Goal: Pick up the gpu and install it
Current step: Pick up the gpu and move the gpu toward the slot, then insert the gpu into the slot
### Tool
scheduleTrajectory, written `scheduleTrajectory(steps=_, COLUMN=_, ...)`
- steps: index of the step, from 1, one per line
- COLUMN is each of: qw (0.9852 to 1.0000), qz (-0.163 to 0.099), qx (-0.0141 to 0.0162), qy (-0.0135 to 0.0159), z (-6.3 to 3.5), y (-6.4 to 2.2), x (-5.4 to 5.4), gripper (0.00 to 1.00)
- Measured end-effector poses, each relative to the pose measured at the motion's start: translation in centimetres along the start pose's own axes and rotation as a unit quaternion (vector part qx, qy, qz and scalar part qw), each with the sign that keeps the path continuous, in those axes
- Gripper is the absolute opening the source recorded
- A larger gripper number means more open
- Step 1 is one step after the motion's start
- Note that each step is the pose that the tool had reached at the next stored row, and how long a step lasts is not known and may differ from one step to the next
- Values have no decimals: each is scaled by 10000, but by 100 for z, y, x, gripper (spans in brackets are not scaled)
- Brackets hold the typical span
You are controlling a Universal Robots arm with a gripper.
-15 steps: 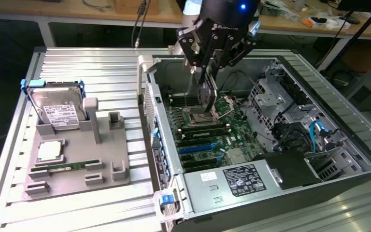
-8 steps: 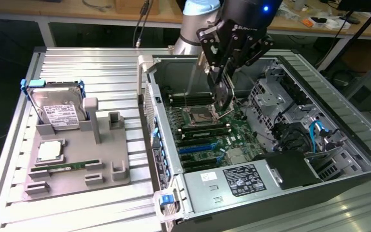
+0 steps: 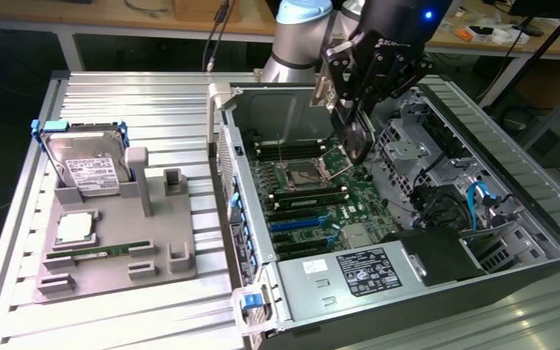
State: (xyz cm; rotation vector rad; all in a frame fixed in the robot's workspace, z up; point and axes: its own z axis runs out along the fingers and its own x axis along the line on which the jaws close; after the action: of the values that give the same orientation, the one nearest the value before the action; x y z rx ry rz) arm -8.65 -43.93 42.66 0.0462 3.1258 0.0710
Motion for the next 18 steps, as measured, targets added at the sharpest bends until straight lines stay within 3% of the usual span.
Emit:
scheduleTrajectory(steps=5, qw=9999, qz=-167, qx=-4, qy=9, z=2, y=2, x=-89, gripper=27)
scheduleTrajectory(steps=18, qw=9999, qz=-168, qx=-4, qy=9, z=1, y=1, x=-90, gripper=27)
